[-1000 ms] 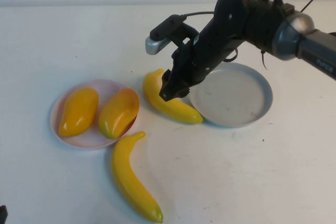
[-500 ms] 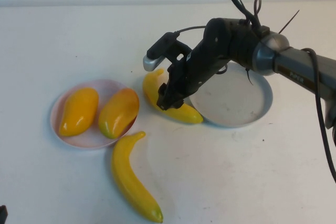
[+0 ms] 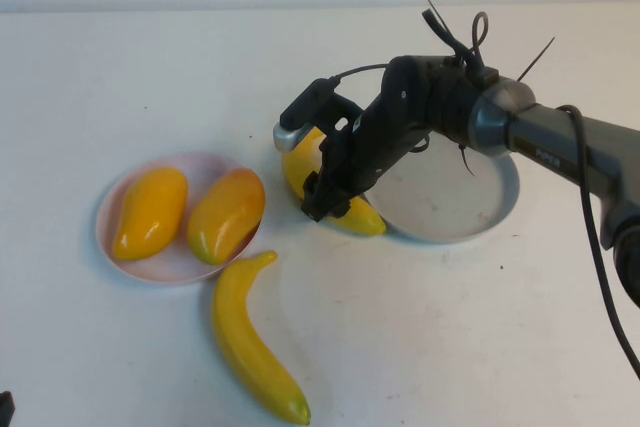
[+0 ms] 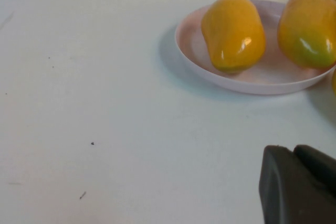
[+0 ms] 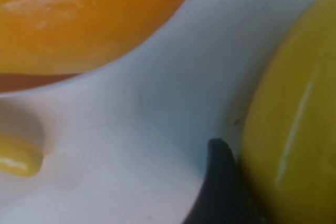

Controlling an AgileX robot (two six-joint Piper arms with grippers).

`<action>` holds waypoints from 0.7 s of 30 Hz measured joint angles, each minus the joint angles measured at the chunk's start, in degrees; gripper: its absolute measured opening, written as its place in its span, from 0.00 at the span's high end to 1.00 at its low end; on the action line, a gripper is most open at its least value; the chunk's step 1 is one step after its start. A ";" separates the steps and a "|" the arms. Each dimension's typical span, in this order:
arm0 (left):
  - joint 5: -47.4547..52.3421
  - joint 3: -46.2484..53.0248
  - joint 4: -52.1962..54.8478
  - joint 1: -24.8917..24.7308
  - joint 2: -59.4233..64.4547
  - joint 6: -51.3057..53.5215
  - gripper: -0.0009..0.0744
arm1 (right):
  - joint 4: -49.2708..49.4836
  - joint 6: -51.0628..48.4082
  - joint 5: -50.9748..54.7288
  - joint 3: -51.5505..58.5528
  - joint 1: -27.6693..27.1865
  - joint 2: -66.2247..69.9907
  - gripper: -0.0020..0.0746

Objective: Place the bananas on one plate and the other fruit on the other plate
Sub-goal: Put another type of fruit in the right plate

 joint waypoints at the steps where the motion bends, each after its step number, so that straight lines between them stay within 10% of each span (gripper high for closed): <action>1: 0.00 0.00 0.00 0.00 0.00 0.00 0.99 | -0.06 0.00 -0.13 0.00 0.00 0.00 0.46; 21: 0.00 0.00 0.00 0.00 0.00 0.00 0.99 | -2.88 16.68 21.35 -18.95 -0.21 -2.51 0.57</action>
